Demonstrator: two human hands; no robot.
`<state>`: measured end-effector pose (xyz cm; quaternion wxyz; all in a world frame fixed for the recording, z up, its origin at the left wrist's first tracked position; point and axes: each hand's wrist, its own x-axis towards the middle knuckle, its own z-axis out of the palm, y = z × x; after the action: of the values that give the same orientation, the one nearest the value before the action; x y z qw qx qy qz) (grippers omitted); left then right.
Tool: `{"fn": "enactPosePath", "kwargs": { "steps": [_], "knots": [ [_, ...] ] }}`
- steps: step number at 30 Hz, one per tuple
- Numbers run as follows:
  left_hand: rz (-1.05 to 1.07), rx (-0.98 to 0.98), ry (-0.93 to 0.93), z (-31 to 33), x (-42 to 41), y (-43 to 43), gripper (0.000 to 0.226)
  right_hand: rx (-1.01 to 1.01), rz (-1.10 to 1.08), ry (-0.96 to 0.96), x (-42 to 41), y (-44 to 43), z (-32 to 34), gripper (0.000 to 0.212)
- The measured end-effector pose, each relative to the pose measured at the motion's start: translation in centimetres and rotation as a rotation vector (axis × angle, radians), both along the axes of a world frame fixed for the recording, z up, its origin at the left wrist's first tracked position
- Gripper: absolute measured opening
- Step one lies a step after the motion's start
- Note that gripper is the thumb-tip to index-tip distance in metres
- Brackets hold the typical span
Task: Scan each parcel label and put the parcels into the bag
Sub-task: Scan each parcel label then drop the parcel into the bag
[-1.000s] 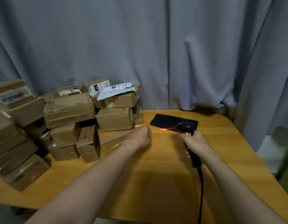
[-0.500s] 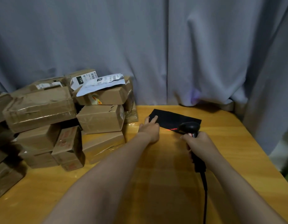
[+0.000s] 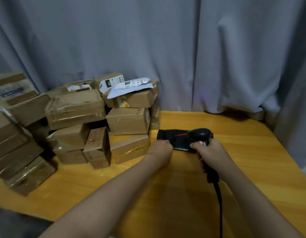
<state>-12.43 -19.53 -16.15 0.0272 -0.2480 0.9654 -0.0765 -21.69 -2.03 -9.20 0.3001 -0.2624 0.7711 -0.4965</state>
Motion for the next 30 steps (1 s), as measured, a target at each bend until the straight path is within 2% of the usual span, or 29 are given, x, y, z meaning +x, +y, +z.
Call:
{"fn": "enactPosePath", "kwargs": {
  "steps": [6, 8, 11, 14, 21, 27, 30],
  "knots": [
    [0.043, 0.179, 0.04, 0.8, 8.1, 2.9, 0.014, -0.01, 0.097, -0.026, 5.2, 0.9, 0.6, 0.022],
    [0.052, 0.174, 0.085, 1.1, 10.7, 3.9, 0.009, -0.014, 0.117, -0.03, 7.1, 1.4, 0.9, 0.02],
    [0.057, 0.151, 0.116, 1.1, 13.9, 4.9, 0.018, -0.007, 0.15, -0.025, 9.7, 1.9, 1.3, 0.016],
    [0.092, 0.154, 0.063, 1.1, 16.6, 5.2, 0.024, 0.0, 0.168, -0.014, 12.0, 2.3, 1.7, 0.014],
    [0.203, 0.116, -0.035, 2.1, 21.6, 6.6, 0.012, 0.015, 0.26, 0.014, 16.1, 2.9, 1.7, 0.016],
    [0.325, 0.379, 0.076, 4.5, 25.6, 4.9, 0.017, -0.019, 0.309, 0.018, 18.0, 3.0, 2.5, 0.019],
    [0.36, 0.461, 0.225, 6.5, 27.0, 3.4, 0.013, -0.031, 0.341, 0.023, 18.7, 2.9, 3.5, 0.02]
  ]
}}
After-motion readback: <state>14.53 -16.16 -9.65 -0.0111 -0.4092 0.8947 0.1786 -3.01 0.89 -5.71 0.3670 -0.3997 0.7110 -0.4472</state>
